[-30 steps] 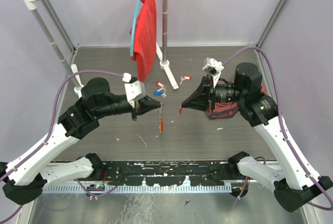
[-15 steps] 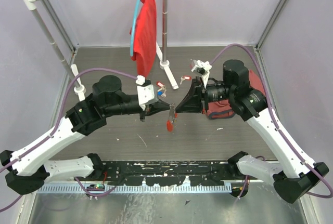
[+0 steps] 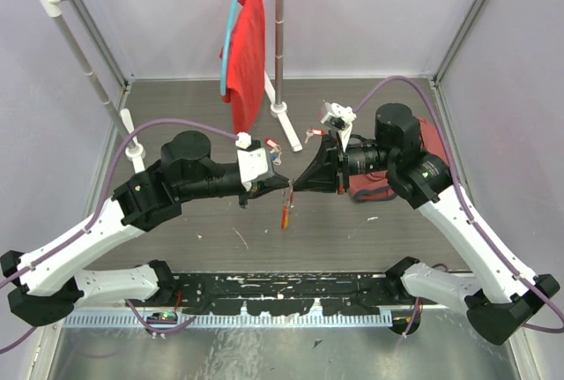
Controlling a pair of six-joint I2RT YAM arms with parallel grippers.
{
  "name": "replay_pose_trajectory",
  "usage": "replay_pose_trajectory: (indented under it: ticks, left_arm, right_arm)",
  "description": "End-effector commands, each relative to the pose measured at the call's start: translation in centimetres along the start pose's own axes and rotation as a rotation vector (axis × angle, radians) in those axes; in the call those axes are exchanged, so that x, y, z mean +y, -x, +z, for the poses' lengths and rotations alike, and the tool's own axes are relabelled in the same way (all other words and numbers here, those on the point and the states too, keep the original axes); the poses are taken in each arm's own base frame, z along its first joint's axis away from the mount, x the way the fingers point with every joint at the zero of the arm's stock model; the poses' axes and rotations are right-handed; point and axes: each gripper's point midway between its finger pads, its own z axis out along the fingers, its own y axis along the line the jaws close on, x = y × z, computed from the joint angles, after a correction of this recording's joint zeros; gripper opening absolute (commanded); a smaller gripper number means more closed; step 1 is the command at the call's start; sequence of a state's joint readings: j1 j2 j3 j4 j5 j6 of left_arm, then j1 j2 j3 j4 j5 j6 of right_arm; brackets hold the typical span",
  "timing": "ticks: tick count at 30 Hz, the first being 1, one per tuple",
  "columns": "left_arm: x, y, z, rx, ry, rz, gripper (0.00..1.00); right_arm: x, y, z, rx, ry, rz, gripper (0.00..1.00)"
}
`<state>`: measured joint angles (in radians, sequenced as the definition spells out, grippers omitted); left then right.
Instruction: Put the keys on the keyring
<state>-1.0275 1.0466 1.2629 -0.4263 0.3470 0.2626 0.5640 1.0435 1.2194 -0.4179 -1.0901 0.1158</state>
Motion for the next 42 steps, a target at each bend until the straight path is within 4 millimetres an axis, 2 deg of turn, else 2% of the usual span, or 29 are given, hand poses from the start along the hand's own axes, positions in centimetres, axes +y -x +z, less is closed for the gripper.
replay_pose_trajectory:
  ticks: [1,20,33,35,38,40,42]
  left_arm:
    - [0.3,2.1,-0.6,-0.049,0.018,0.036,0.00]
    - [0.4,1.7,-0.8,-0.040,0.032,0.035,0.00]
    - [0.6,1.9,-1.2,-0.066,0.058,0.042,0.00]
    - [1.1,1.7,-1.2,-0.055,0.088,0.038,0.00]
    - [2.0,0.8,-1.4,-0.024,0.150,0.014,0.00]
    - [2.7,0.0,-1.8,-0.012,0.204,-0.013,0.00]
    - [3.1,-0.9,-2.2,0.007,0.244,-0.028,0.00]
  right_arm:
    - [1.0,3.0,-0.6,-0.077,-0.043,-0.109,0.01]
    - [1.0,3.9,-1.1,-0.118,-0.094,-0.123,0.01]
    - [0.2,3.6,-1.2,-0.125,-0.138,-0.113,0.01]
    - [-0.1,3.5,-1.2,-0.124,-0.151,-0.113,0.01]
    - [-1.9,2.6,-1.5,-0.105,-0.250,-0.082,0.01]
    - [-4.1,1.4,-2.2,-0.084,-0.383,-0.021,0.10]
    - [-6.7,-0.1,-3.3,-0.062,-0.536,0.037,0.25]
